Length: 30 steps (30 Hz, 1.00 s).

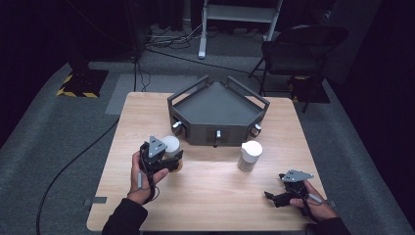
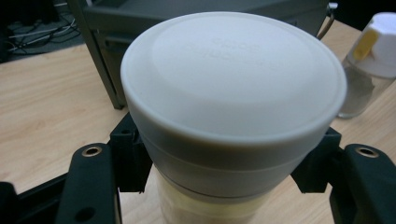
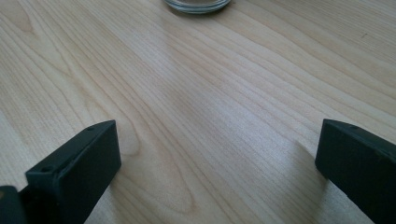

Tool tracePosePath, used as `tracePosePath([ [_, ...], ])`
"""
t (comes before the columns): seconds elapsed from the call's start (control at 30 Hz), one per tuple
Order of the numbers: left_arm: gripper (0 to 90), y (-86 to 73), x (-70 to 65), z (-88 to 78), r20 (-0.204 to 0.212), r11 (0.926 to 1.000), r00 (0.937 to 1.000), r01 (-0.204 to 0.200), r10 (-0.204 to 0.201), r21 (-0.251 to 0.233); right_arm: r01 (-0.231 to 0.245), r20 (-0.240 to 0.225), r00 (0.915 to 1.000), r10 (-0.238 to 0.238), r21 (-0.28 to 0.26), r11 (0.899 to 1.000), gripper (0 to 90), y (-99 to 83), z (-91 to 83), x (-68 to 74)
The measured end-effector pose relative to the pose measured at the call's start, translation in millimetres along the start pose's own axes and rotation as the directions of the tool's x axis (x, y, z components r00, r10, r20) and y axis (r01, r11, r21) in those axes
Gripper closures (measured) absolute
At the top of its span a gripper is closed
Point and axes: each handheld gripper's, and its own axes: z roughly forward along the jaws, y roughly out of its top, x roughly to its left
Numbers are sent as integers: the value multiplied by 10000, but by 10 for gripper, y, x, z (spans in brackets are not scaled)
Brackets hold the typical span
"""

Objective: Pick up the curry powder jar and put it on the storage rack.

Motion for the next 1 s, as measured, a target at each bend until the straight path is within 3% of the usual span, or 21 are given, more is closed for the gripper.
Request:
tracePosePath([
  [0.37,348,442,-30,1,-46,9999,9999,-152,152,-71,0,1,10000,0,0,10000,0,0,0,0],
  [0.63,348,656,-81,-29,58,9986,9993,-369,372,-388,-1,1,10000,1,3,10000,0,0,0,0],
  [1.0,348,999,-145,54,80,9966,9980,-615,620,-549,0,1,10000,0,3,10000,0,0,0,0],
])
